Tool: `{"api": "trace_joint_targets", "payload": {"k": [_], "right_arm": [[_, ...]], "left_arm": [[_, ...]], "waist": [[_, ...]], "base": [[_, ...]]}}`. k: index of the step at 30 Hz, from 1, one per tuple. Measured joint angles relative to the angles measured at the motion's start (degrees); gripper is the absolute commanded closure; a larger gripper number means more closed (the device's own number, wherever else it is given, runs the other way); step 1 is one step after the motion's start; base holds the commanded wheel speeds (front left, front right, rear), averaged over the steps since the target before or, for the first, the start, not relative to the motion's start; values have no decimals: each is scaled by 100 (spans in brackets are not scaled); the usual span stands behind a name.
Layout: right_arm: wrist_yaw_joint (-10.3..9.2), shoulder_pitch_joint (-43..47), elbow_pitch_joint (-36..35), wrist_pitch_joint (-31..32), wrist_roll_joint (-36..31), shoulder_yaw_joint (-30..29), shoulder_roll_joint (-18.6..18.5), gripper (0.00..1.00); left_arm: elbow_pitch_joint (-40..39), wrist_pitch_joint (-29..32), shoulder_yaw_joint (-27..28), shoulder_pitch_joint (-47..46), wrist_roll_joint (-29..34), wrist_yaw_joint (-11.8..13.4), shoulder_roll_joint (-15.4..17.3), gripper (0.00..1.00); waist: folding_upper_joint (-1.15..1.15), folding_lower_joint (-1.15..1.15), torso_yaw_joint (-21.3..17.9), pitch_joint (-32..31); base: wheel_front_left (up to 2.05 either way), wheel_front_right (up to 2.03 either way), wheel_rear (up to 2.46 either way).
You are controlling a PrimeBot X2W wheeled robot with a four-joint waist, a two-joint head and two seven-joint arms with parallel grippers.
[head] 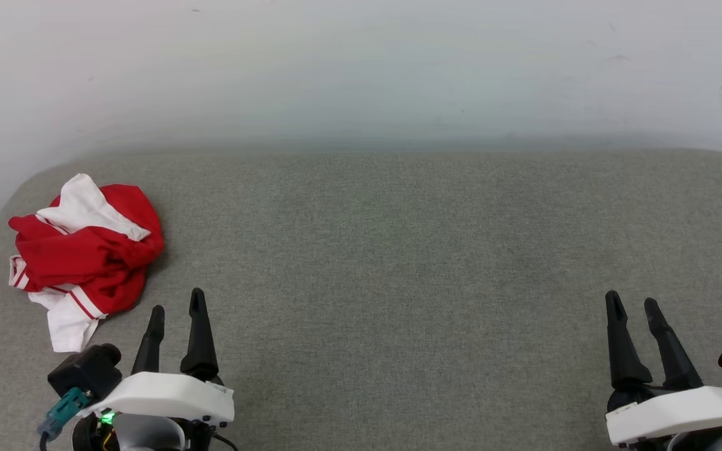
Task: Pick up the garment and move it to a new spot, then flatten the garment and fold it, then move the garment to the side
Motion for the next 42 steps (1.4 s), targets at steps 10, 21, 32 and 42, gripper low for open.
{"api": "trace_joint_targets", "payload": {"k": [10, 21, 32, 42], "right_arm": [[0, 82, -138, -158, -659, 31, -1, 0], [1, 146, -237, -309, -1262, 20, -1, 0], [1, 209, -323, -445, -1603, 24, -1, 0], [1, 273, -360, -561, -1797, 3, -1, 0]], "left_arm": [[-118, -149, -129, 58, 638, 65, 33, 0], [-219, -304, -252, 118, 1250, 132, 52, 0], [-285, -445, -326, 165, 1745, 56, 52, 0], [-301, -563, -342, 218, 2160, -21, 32, 0]], "waist": [[0, 0, 9, 1], [0, 0, 14, -5], [0, 0, 27, -8], [0, 0, 37, -7]], "base": [[0, 0, 0], [0, 0, 0], [0, 0, 0], [0, 0, 0]]}}
